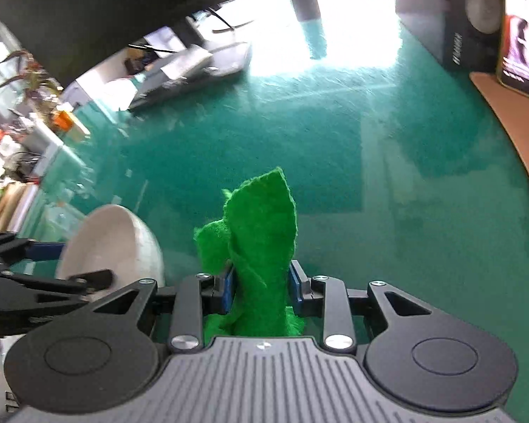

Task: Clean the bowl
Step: 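Lift the green cloth out of the bowl with the right gripper, then open the right gripper to drop the cloth beside the bowl while the left releases the rim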

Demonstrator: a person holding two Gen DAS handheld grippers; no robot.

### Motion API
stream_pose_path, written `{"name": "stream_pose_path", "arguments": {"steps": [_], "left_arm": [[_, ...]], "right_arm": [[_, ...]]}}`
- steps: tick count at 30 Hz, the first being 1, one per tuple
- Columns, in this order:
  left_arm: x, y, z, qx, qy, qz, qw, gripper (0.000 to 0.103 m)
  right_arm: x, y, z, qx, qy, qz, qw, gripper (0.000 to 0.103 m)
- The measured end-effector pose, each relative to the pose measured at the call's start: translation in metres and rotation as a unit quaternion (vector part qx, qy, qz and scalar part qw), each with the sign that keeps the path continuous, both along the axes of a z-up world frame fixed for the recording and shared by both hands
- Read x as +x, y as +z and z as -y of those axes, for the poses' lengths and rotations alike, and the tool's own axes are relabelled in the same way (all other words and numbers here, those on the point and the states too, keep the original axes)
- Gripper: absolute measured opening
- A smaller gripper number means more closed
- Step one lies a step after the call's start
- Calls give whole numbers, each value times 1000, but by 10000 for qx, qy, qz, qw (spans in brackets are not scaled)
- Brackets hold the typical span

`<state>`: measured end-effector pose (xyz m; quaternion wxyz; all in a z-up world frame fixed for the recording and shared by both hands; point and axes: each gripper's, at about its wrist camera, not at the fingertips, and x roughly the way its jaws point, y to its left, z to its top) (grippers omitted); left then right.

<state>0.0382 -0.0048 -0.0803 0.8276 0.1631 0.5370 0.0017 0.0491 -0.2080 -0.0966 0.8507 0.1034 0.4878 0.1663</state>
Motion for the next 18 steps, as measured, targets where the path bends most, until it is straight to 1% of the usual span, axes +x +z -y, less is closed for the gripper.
{"name": "stream_pose_path", "arguments": {"steps": [1, 2, 4, 5, 6, 8, 9, 11, 13, 14, 15, 18], "left_arm": [[-1, 0, 1, 27, 2, 13, 10000, 71], [-1, 0, 2, 49, -2, 13, 10000, 72], [-2, 0, 3, 77, -8, 22, 10000, 72], [-2, 1, 4, 84, -11, 32, 10000, 74], [-4, 2, 5, 88, -1, 82, 9999, 78], [-6, 6, 6, 99, 33, 165, 9998, 83], [-7, 7, 6, 106, 58, 196, 9997, 83], [-7, 9, 6, 109, 93, 242, 9996, 84], [-9, 13, 6, 107, 146, 308, 9994, 86], [-10, 14, 6, 105, 153, 321, 9993, 89], [-11, 16, 7, 98, 167, 359, 9992, 90], [-14, 22, 9, 85, 204, 432, 9988, 92]], "right_arm": [[0, 0, 0, -16, -15, 21, 10000, 32], [-1, 0, 0, -37, -32, 24, 10000, 34], [0, 2, 0, -105, -97, 26, 9999, 56], [-1, 3, 0, -128, -132, 42, 9998, 77], [-3, 5, 2, -123, -175, 95, 9997, 83], [-7, 9, 6, -117, -263, 191, 9994, 86], [-8, 12, 8, -131, -316, 205, 9992, 89], [-9, 17, 12, -193, -428, 225, 9986, 92], [-10, 21, 16, -214, -470, 266, 9983, 97], [-12, 25, 18, -236, -496, 306, 9980, 101], [-13, 28, 19, -254, -513, 341, 9978, 102], [-19, 38, 25, -334, -565, 468, 9967, 102]]}}
